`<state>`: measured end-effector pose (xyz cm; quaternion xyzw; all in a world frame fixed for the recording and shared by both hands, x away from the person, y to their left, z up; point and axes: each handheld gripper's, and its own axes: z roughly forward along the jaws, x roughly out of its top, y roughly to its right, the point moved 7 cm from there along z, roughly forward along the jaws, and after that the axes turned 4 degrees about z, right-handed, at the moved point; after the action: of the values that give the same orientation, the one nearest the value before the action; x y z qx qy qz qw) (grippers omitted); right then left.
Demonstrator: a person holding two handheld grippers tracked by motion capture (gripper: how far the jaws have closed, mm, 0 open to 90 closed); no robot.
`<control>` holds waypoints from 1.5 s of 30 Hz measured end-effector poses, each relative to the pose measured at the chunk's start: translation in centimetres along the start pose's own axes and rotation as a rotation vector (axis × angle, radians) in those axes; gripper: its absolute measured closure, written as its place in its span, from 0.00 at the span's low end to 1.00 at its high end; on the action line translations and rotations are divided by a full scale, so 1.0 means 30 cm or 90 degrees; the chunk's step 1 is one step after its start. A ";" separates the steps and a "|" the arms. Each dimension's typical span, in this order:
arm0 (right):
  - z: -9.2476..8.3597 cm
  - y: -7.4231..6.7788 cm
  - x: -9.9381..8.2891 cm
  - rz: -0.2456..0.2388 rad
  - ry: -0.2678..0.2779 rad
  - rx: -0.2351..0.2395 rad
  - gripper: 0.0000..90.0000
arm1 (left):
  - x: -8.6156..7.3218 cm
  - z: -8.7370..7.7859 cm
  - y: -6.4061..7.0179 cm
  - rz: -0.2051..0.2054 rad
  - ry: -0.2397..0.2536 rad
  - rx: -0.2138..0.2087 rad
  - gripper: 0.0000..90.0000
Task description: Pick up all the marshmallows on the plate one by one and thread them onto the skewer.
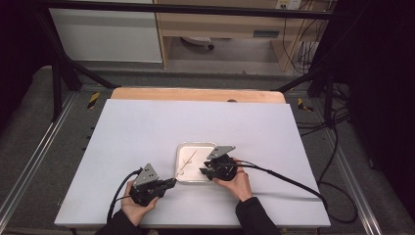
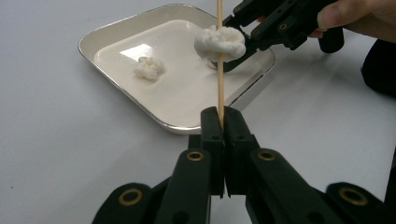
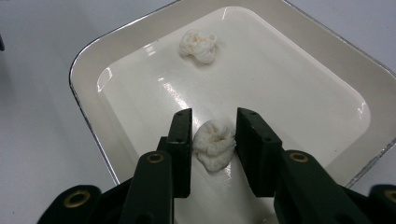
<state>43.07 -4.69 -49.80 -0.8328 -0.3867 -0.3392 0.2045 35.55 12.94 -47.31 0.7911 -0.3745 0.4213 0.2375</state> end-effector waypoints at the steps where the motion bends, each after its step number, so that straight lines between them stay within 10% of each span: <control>1: -0.001 0.000 0.000 0.001 -0.001 0.000 0.76 | 0.000 0.000 0.000 0.000 0.000 0.000 0.98; 9: -0.021 -0.003 0.014 0.010 0.010 0.008 0.79 | 0.001 -0.003 0.002 0.003 0.001 0.000 0.98; 30: -0.266 0.026 0.164 0.133 0.200 0.128 0.79 | 0.011 -0.008 0.018 0.016 0.014 -0.008 0.98; 45: -0.306 0.028 0.220 0.187 0.241 0.206 0.80 | 0.014 -0.007 0.026 0.021 0.016 -0.011 0.98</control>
<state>43.11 -7.40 -38.79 -0.7585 -0.2658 -0.3890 0.4502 34.99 12.45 -46.81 0.7773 -0.3882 0.4318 0.2423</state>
